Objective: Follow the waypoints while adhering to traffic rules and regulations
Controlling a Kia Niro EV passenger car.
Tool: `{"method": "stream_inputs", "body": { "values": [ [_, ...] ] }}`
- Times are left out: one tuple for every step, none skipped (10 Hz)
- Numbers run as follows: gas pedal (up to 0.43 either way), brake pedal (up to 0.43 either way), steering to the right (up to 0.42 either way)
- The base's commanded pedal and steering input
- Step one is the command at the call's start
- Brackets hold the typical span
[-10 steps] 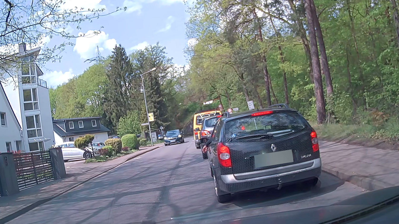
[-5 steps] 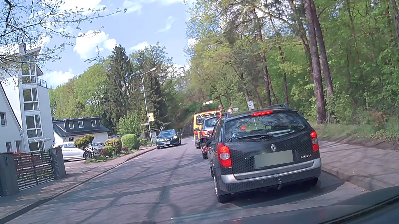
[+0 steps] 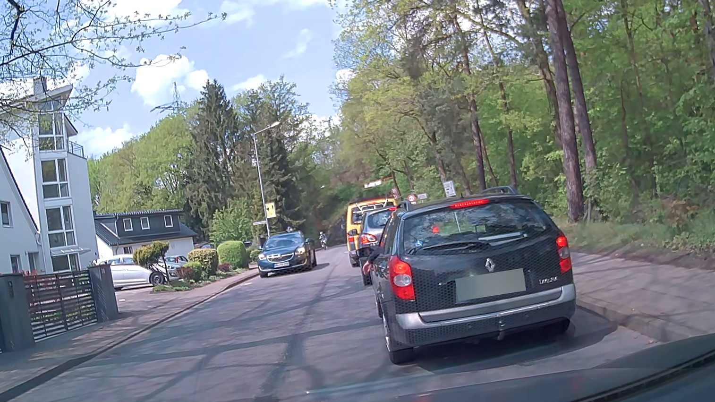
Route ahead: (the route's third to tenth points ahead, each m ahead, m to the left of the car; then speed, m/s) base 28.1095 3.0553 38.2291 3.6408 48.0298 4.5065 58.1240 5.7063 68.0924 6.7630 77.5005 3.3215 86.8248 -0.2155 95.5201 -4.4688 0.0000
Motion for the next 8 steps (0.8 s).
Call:
{"method": "stream_inputs", "body": {
  "values": [
    [0.0,0.159,0.001],
    [0.0,0.159,0.001],
    [0.0,0.159,0.001],
    [0.0,0.165,0.001],
    [0.0,0.159,0.001],
    [0.0,0.159,0.001],
    [0.0,0.159,0.001],
    [0.0,0.159,0.001]
  ]
}}
